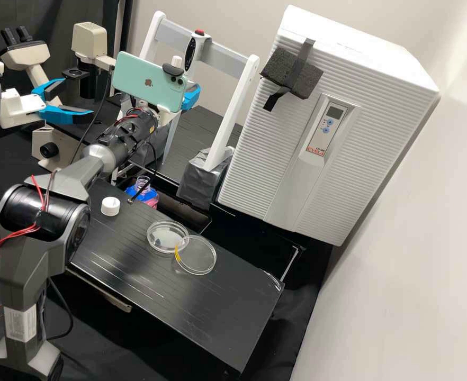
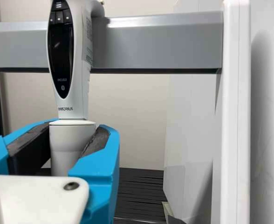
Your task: Use the pipette
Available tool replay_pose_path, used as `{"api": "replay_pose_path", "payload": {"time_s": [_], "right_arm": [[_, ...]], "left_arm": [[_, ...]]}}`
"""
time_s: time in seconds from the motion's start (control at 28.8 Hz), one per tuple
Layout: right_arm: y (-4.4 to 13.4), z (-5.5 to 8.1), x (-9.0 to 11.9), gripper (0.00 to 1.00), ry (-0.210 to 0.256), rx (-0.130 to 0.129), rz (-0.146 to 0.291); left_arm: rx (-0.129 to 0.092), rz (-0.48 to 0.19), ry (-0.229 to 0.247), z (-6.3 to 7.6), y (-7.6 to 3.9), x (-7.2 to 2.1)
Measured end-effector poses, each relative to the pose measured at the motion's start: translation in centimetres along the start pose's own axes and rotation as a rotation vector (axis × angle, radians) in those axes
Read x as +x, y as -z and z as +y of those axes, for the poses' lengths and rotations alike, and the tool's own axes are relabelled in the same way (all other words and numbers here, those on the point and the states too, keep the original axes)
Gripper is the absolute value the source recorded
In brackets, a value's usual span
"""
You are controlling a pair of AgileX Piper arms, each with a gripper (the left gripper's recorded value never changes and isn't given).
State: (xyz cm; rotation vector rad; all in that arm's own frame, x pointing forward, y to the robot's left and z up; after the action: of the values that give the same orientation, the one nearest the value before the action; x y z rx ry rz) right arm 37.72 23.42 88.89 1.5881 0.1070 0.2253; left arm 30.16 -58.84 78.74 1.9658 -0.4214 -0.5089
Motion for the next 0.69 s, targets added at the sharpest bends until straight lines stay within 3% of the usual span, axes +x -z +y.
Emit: {"api": "replay_pose_path", "payload": {"time_s": [0.21,0.38,0.56,0.69], "right_arm": [[0.0,0.0,0.0,0.00,0.000,0.000,0.000],[0.0,0.1,0.0,0.00,-0.001,0.016,0.001],[0.9,1.0,-0.8,0.00,0.015,0.072,0.013],[1.7,2.0,-1.4,0.00,-0.003,0.073,0.035]], "left_arm": [[-0.016,0.004,-0.001,0.0,0.2,-0.02],[-0.020,0.007,-0.002,0.1,0.2,-0.03],[-0.019,0.006,-0.001,0.1,0.2,-0.03],[-0.021,0.008,-0.002,0.1,0.2,-0.03]]}}
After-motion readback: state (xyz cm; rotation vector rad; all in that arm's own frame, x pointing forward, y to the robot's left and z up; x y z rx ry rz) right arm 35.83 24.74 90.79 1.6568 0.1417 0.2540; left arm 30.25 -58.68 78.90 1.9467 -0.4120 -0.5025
